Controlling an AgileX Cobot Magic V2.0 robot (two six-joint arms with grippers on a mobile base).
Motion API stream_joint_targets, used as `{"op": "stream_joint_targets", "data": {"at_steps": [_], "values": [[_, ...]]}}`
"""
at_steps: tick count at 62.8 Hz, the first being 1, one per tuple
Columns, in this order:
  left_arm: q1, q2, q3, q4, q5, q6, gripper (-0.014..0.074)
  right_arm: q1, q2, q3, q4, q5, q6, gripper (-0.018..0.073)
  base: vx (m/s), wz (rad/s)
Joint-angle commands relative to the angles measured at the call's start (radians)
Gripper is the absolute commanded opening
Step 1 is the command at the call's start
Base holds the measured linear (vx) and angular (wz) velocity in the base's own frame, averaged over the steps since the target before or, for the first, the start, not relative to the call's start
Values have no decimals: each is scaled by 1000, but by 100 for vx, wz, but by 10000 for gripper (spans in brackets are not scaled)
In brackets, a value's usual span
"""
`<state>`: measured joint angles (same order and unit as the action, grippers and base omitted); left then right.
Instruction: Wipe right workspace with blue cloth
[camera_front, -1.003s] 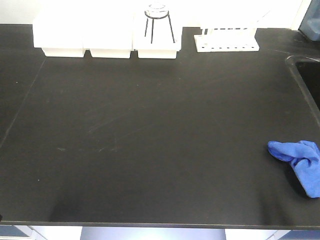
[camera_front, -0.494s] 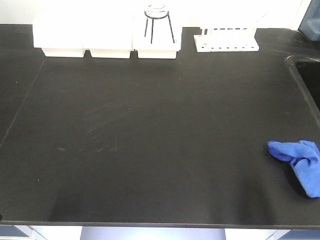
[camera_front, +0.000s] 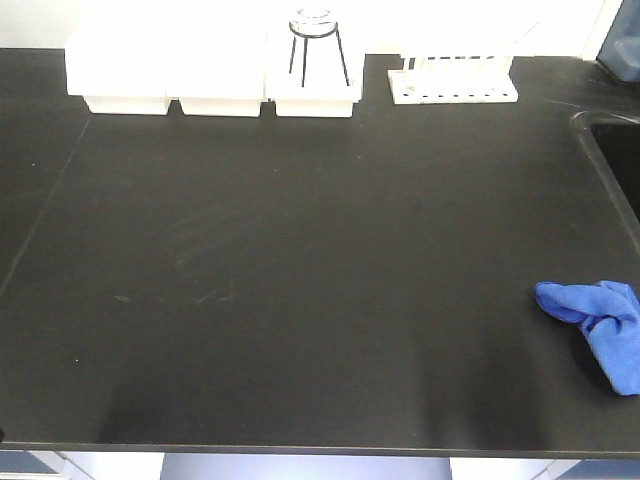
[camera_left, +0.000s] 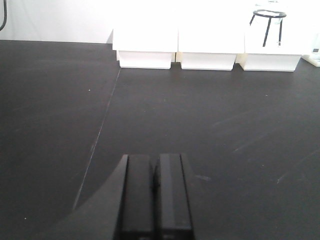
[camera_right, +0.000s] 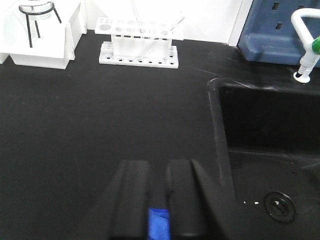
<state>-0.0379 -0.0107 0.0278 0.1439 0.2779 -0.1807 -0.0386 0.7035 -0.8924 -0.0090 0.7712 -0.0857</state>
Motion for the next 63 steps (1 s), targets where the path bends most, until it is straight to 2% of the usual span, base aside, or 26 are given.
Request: {"op": "stream_joint_targets", "data": {"at_steps": [1,10,15,18,23,29,39,54,63], "values": [[-4,-16,30,1,-79,-8,-6,0,5,-35,-36,-89,-15,395,0,0],[-4,-16,30,1,-79,-8,-6,0,5,-35,-67,-136,-11,638,0,0],[-4,-16,30,1,-79,-8,-6,-1,8,-35,-73,-126,28,692,0,0],[-4,-16,30,1,-79,-8,-6,-8,32,-35,-93,-100,86,692,0,0],[-4,-16,30,1,-79,-8,-6,-32,92,-35,-183,-33,182,680,0,0],[-4,-16,30,1,-79,-8,-6,-68,205,-35,-244,36,233,654,0,0],[-4,-16,30,1,-79,-8,-6,-90,422,-35,-238,98,232,611,0,0],[-4,-16,30,1,-79,-8,-6,-90,667,-35,-170,93,220,593,0,0],[-4,-16,30,1,-79,-8,-6,-90,767,-35,-164,83,217,593,0,0]]}}
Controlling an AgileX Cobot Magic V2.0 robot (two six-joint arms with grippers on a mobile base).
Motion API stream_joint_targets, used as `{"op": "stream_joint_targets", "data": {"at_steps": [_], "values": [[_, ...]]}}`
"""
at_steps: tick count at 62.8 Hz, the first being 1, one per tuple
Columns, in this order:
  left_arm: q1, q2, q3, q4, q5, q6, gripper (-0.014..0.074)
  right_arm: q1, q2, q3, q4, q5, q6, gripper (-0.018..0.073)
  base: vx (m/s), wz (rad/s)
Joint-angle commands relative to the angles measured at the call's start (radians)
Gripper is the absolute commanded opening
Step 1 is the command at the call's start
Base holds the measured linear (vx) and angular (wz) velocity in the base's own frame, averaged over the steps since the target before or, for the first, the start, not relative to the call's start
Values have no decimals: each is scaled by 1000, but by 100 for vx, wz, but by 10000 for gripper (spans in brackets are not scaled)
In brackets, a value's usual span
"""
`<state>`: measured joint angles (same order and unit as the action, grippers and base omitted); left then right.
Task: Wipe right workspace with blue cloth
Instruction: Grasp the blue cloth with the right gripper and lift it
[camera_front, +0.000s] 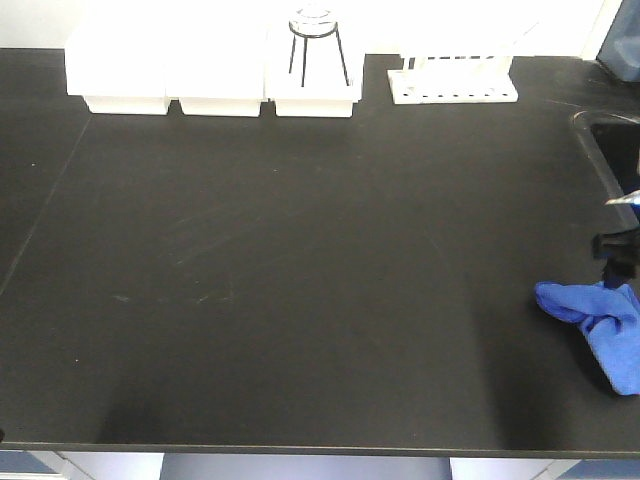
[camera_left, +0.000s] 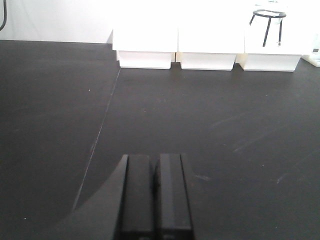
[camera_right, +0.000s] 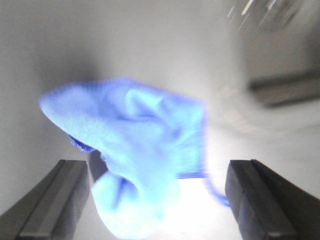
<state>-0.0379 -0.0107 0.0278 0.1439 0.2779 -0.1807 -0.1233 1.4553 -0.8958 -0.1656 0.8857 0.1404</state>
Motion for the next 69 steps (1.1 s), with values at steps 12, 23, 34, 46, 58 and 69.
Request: {"op": "stream_joint_targets", "data": {"at_steps": [12,23,34,46,58,69], "values": [[-4,-16,30,1,-79,-8,-6,-6,118,-31,-7,-56,-20,593,0,0],[-4,-16,30,1,-79,-8,-6,-5,183,-31,17,-93,-20,579,0,0],[-4,-16,30,1,-79,-8,-6,-2,202,-31,23,-120,-20,311,0,0],[-4,-16,30,1,-79,-8,-6,-2,176,-31,47,-118,-32,-13,0,0],[-4,-16,30,1,-79,-8,-6,-2,29,-31,139,-161,-114,-9,0,0],[-4,-16,30,1,-79,-8,-6,-2,-223,-31,319,-230,-343,-8,0,0]]}}
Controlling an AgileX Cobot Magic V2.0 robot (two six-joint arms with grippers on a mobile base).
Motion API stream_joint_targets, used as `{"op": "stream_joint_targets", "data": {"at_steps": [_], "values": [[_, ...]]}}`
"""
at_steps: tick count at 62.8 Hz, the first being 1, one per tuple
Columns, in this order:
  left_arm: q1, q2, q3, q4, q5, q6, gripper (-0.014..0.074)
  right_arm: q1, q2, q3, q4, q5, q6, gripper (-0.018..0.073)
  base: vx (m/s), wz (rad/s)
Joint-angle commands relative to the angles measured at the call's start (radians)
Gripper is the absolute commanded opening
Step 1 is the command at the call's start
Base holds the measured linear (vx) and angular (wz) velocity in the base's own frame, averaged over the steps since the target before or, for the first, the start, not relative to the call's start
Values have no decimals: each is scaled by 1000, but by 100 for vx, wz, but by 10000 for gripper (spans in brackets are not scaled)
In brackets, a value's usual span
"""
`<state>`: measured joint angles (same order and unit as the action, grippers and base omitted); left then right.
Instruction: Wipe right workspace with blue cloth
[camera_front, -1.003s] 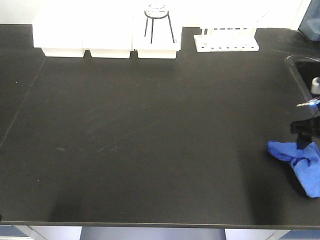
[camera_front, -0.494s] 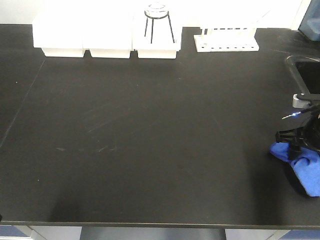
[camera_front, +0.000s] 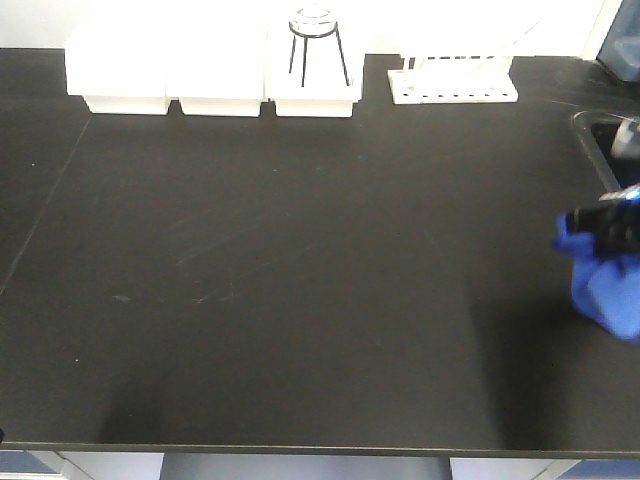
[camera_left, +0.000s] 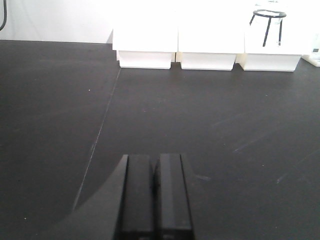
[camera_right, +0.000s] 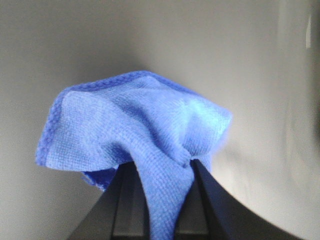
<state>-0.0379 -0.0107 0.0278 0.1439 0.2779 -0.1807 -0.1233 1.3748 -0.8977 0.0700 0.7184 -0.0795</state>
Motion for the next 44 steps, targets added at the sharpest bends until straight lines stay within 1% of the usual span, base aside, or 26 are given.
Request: {"op": "stream_joint_targets", "data": {"at_steps": [1,4,9,16,21,30,35,44], "values": [[-4,-16,30,1,-79,-8,-6,-2,-165,-29,101,-69,-142,-8,0,0],[-4,-16,30,1,-79,-8,-6,-2,-234,-29,131,-88,-198,-8,0,0],[-4,-16,30,1,-79,-8,-6,-2,-375,-29,170,-111,-252,-7,0,0],[-4,-16,30,1,-79,-8,-6,-2,-563,-15,181,-142,-283,-4,0,0],[-4,-16,30,1,-79,-8,-6,-2,-699,46,198,-193,-288,-4,0,0],[-4,-16,30,1,-79,-8,-6,-2,-960,229,211,-311,-288,-4,0,0],[-4,-16,30,1,-79,-8,-6,-2,-1094,368,200,-413,-293,-4,0,0],[-4,-16,30,1,-79,-8,-6,-2,-1188,595,200,-625,-294,-4,0,0]]}}
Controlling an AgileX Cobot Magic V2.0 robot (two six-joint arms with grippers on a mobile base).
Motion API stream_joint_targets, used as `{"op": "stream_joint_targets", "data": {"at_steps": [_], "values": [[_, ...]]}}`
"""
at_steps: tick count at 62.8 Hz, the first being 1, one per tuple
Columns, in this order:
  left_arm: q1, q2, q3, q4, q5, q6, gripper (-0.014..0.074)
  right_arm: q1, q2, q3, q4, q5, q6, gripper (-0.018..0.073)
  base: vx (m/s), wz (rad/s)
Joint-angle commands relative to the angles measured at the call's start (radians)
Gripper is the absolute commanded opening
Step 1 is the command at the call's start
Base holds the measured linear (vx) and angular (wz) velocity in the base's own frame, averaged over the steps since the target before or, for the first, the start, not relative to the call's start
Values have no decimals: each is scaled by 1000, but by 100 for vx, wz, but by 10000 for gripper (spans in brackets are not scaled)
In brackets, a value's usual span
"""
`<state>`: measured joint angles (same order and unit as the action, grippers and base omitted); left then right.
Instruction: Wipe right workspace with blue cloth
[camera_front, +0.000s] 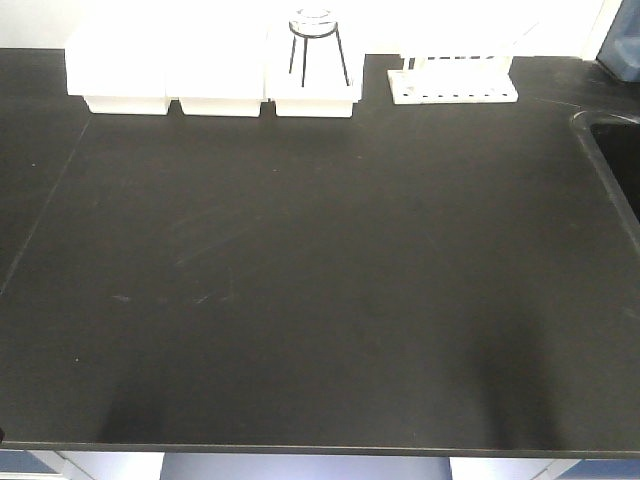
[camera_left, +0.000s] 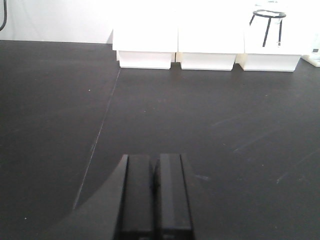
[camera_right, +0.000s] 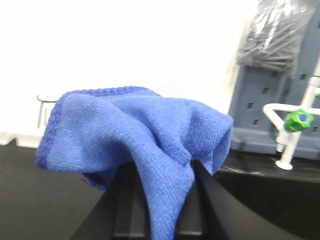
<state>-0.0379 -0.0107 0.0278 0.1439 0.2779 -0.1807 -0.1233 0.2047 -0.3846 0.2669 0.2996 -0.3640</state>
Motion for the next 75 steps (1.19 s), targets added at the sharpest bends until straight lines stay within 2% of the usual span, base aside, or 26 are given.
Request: {"op": "stream_joint_targets", "data": {"at_steps": [1,11,75], "values": [[-4,-16,30,1,-79,-8,-6,-2,-18,98,3,-225,-10,-3,0,0],[-4,-16,30,1,-79,-8,-6,-2,-19,177,3,-344,-10,-1,0,0],[-4,-16,30,1,-79,-8,-6,-2,-19,178,3,-337,-10,0,-1,0]]}}
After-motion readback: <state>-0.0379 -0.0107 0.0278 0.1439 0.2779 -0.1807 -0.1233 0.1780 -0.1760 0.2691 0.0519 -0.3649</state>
